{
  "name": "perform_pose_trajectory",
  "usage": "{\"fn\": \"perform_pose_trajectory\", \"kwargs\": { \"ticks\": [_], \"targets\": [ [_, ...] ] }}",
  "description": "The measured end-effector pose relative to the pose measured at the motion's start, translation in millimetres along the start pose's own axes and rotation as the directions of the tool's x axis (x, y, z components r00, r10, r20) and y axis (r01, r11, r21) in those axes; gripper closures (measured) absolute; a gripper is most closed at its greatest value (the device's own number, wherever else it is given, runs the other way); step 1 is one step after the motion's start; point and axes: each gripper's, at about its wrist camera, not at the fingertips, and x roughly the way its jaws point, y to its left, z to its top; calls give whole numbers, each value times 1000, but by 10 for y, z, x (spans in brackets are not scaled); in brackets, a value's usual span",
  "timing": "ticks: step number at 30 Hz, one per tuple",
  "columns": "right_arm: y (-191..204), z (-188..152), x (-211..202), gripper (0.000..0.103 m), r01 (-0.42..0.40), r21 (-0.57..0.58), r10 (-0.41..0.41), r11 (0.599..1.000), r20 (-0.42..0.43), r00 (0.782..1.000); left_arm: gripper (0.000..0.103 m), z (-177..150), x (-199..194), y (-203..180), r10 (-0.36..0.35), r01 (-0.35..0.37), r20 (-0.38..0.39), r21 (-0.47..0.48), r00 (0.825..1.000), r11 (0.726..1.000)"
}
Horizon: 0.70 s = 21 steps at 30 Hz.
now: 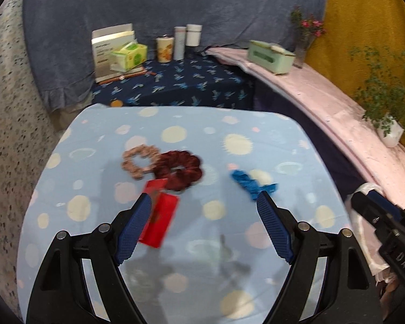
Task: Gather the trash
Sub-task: 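Move both grippers back over the red card and blue tape measure, then grasp the red card with the left gripper while the right grasps the blue tape measure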
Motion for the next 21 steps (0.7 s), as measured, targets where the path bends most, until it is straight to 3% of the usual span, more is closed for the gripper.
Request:
{"fn": "perform_pose_trajectory", "kwargs": {
  "ticks": [6,13,17,19,21],
  "targets": [
    [315,-2,347,58,-23,-26,21,999,-54,998,27,-172,296,407,63,-62,-72,13,995,998],
    [461,-61,808,58,-9,-46,3,999,-120,993,27,-380,586,572,42,-42,-138,7,990,999],
    [461,-82,1128,58,4,-43,-11,999,-167,986,44,-405,702,633,30,-30,-158,1,987,1000],
    [451,-86,1285,58,8,-32,-14,999,-189,982,58,-413,746,663,22,-23,-168,1,986,1000],
    [442,-92,1435,58,16,-35,-23,999,-207,978,81,-415,793,705,4,-6,-186,-9,983,1000]
  ]
}}
